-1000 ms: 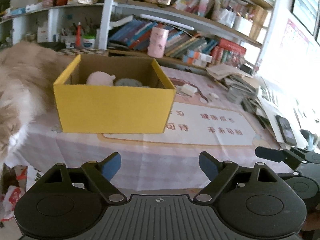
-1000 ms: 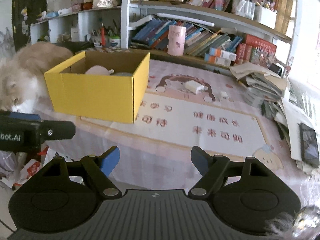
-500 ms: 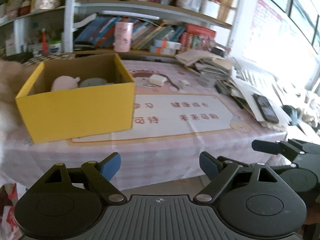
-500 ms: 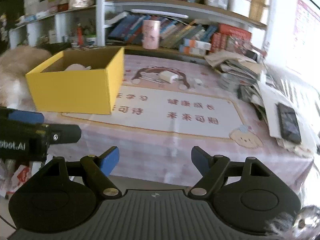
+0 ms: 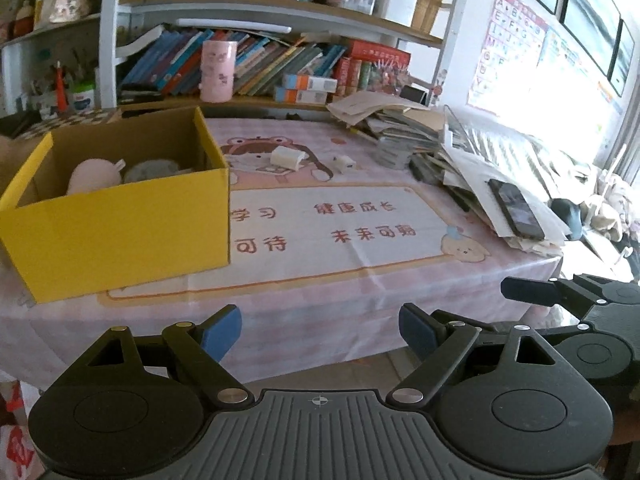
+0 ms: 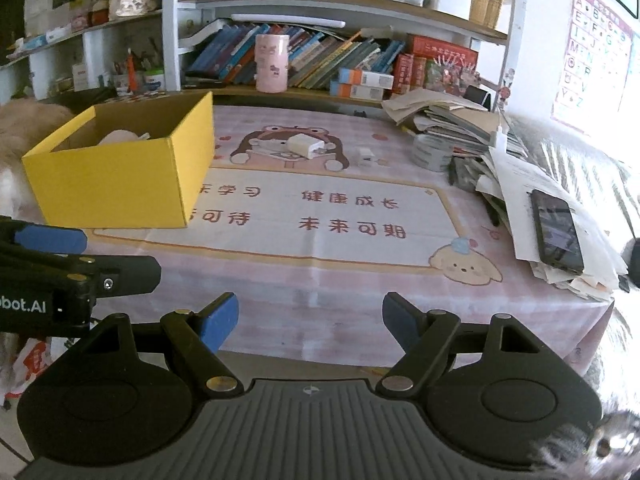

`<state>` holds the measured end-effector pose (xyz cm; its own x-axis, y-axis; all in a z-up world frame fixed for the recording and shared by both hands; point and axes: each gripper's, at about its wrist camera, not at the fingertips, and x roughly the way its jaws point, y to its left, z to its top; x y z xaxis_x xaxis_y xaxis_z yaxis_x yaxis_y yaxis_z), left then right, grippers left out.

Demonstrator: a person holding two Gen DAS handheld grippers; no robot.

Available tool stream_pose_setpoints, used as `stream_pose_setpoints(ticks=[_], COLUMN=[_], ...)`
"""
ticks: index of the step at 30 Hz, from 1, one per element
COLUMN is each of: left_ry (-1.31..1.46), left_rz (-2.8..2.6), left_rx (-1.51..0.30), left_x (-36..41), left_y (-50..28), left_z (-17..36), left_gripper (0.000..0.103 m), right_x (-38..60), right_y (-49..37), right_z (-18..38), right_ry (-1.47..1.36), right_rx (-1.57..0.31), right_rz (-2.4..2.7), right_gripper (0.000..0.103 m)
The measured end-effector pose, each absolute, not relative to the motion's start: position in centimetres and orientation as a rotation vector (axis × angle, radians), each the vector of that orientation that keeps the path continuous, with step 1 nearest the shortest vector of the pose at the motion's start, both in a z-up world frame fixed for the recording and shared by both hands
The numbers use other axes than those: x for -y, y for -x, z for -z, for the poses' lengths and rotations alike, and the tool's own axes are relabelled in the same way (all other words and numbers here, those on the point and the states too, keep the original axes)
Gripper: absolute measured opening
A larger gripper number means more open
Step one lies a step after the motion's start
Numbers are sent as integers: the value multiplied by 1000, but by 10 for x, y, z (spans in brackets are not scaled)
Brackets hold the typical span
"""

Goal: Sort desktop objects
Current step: 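Withdraw both tools from the box and move toward the white chargers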

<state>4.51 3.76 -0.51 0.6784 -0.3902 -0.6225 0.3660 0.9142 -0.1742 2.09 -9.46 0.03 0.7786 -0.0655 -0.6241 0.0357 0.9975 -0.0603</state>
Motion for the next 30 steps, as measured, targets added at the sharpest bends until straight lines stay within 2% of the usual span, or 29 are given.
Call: stream_pose_setpoints(ticks=[17,30], left_ry=[19,25], left_rz=[460,372], left_rx=[-755,-796], left_x=[8,44], left_y=[-92,-149], left_z=[16,20], left_gripper=[88,88], right_x=[143,189], right_y=[-57,-122], right_z=[8,17], right_ry=[31,3], right_rx=[-717,-759], right_rz=[79,10], right_gripper=[78,77])
